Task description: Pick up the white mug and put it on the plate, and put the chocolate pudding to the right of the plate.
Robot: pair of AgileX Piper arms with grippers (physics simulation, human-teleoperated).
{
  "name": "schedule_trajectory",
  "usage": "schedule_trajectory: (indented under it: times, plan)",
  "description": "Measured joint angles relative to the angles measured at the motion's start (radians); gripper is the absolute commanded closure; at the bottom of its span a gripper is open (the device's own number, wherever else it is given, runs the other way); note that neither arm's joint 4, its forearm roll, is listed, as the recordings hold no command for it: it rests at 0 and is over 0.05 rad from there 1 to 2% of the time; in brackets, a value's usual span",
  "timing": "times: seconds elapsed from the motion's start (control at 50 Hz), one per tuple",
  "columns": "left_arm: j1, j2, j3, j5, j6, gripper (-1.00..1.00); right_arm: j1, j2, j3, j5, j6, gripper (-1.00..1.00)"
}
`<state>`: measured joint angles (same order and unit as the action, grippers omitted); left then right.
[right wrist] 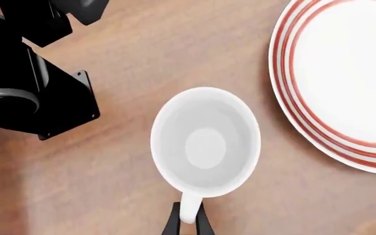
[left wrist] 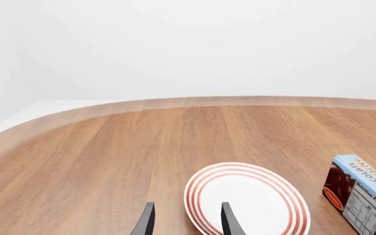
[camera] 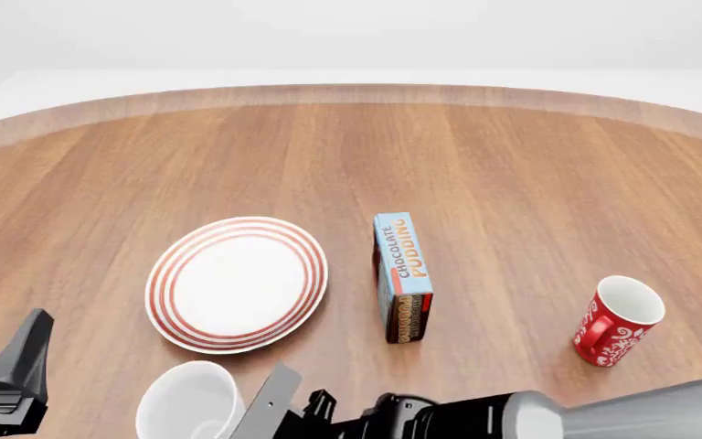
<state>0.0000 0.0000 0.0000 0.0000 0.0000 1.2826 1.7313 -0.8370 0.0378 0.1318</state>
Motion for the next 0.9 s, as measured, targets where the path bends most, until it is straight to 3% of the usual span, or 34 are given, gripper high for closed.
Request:
schedule_trajectory:
  times: [0.72,0.9]
  plan:
    - [0.000,0.000,0.000,0.000,0.000,-1.00,-0.031,-0.078,0.014,0.018,-0.071,1.00]
    - [0.000,0.000,0.000,0.000,0.000,-1.00,-0.055,-0.118,0.017,0.032,-0.111,1.00]
